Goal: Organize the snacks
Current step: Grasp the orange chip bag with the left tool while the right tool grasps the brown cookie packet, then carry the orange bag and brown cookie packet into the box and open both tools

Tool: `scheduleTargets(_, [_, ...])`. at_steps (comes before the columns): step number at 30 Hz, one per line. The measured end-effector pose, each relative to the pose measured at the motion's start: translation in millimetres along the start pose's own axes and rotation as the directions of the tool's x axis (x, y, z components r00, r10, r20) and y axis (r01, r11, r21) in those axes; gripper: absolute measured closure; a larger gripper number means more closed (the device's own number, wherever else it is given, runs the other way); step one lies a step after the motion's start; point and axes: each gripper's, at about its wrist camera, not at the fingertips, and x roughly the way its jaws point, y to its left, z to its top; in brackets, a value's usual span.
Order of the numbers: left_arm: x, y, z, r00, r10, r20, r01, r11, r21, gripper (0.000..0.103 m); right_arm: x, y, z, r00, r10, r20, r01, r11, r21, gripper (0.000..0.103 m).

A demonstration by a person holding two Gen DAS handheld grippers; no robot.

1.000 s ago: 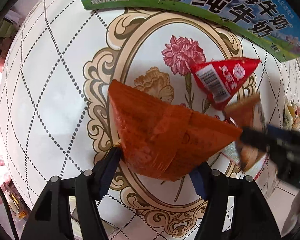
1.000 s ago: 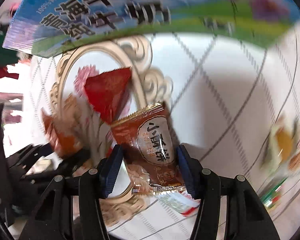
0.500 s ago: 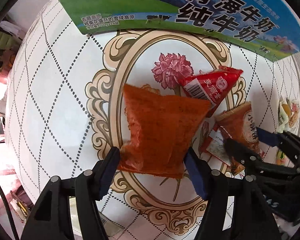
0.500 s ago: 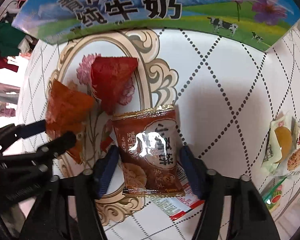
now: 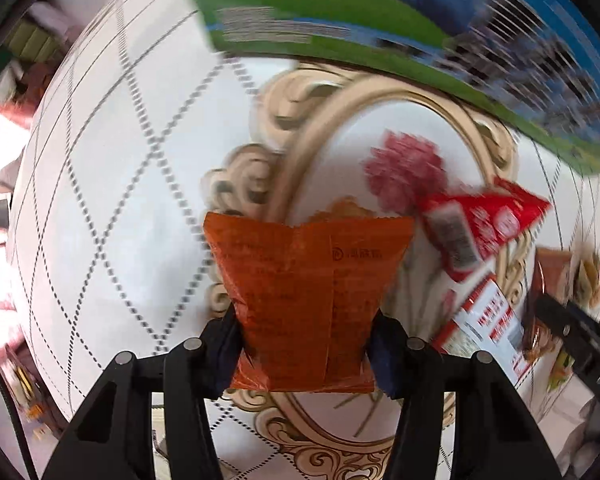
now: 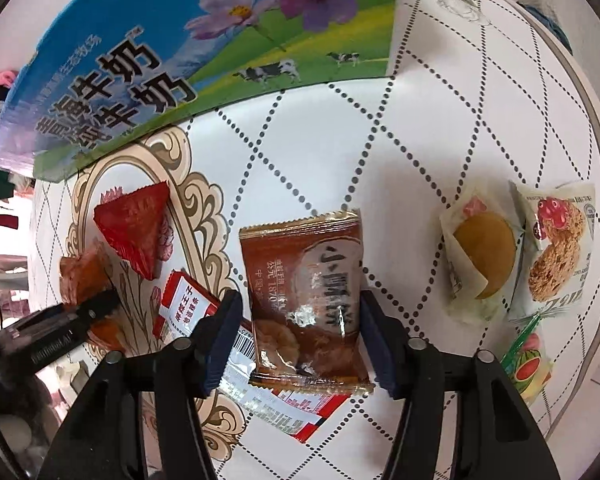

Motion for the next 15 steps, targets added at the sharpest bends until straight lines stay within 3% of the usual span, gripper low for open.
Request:
scheduleTargets(2, [3.4,1.9,2.3,1.0,-0.01,-0.01,0.01,1.0,-0.004,0.051,-0.2,-2.3,2.9,1.0,-0.019,-0.003,0.019,1.0,-0.018,0.037])
scheduleTargets(5, [4.4,-9.3,1.0,0.999,0.031,0.007,-0.031,0.999,0.023,0.052,16.2,15.1,-7.1,0.997,-0.073,0.0,0.072,0.995,-0.067,0.037])
scheduleTargets(8, [2.0,-24.6,-6.6,0.999,0.029,0.024,-0.03,0.998,0.05,0.054,17.8,28.0,-14.5,0.992,-0.12,0.029,0.123,0.986,-0.112,0.044])
scheduleTargets(15, [-21.0,-44.0,-31.1,0.999,-0.027,0.035,0.023,0.994,0.11,0.055,-20.7,34.6,-27.6,0.997,-0.031,0.072,0.039,0.994,-0.107,0.044])
